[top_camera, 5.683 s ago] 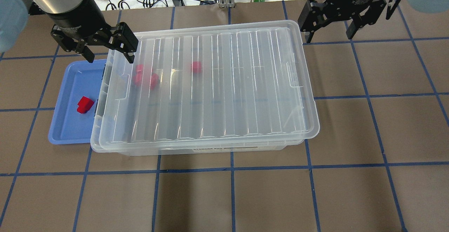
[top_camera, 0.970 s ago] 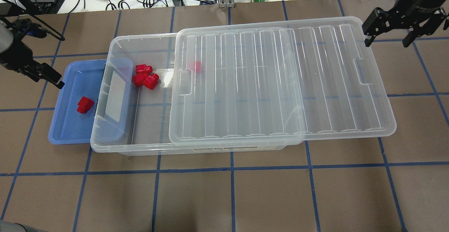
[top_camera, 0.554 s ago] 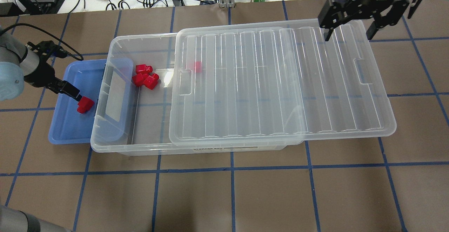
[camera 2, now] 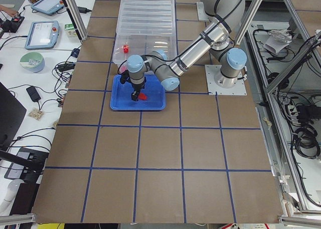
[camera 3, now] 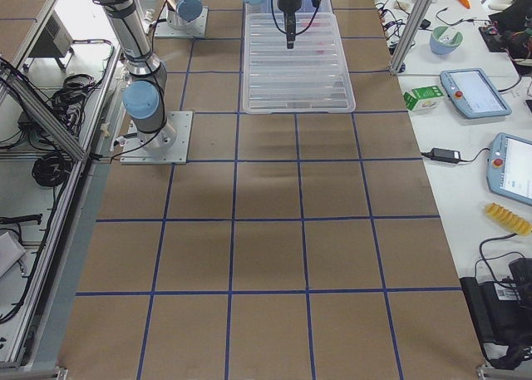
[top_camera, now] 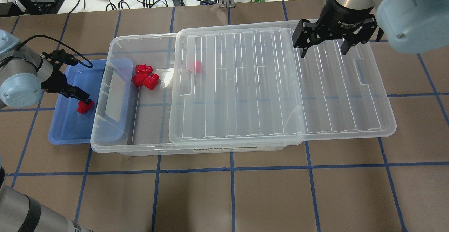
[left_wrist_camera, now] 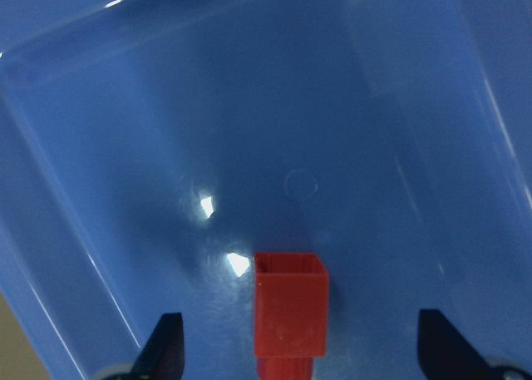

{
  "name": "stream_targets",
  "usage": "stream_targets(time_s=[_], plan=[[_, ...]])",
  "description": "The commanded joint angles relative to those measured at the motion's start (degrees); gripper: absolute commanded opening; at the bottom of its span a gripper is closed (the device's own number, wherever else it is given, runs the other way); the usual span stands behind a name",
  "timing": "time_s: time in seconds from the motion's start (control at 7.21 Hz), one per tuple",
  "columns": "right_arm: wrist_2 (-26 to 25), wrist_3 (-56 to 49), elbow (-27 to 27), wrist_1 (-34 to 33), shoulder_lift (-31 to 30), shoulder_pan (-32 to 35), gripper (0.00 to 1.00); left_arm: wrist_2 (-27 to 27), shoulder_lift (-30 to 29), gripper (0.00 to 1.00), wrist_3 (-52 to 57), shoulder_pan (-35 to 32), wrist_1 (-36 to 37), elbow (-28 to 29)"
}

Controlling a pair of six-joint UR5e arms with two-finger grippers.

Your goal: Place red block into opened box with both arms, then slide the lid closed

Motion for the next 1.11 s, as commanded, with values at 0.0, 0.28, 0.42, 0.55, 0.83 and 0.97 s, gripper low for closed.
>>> stream_targets(time_s=[0.0, 0.28, 0.42, 0.55, 0.83, 0.97], plan=[[0.31, 0.21, 0.00, -0.20, 0.01, -0.17, 1.00, 0.70, -1.73, 0.88, -1.38, -0.17, 1.45, -1.15], [0.23, 0.21, 0.08, -0.20, -0.07, -0.44, 1.00, 1.13, -2.00, 0.36, -2.18, -0.26, 1.45, -1.68], [0.23, 0.21, 0.08, -0.20, -0.08, -0.44, 1.00, 1.22, -1.39, 0.02, -2.18, -0.44, 1.37, -1.33], [0.14, 0.21, 0.08, -0.12, -0.08, -0.44, 1.00, 1.31, 0.00, 0.00, -2.18, -0.87, 1.02, -0.98], [0.14, 0.13, 0.08, -0.20, -0.08, -0.35, 1.00, 2.79, 5.09, 0.00, -2.53, -1.40, -9.53, 5.48], [0.14, 0.13, 0.08, -0.20, -0.08, -0.35, 1.00, 2.72, 8.16, 0.00, -5.76, -3.15, -20.23, 11.79]])
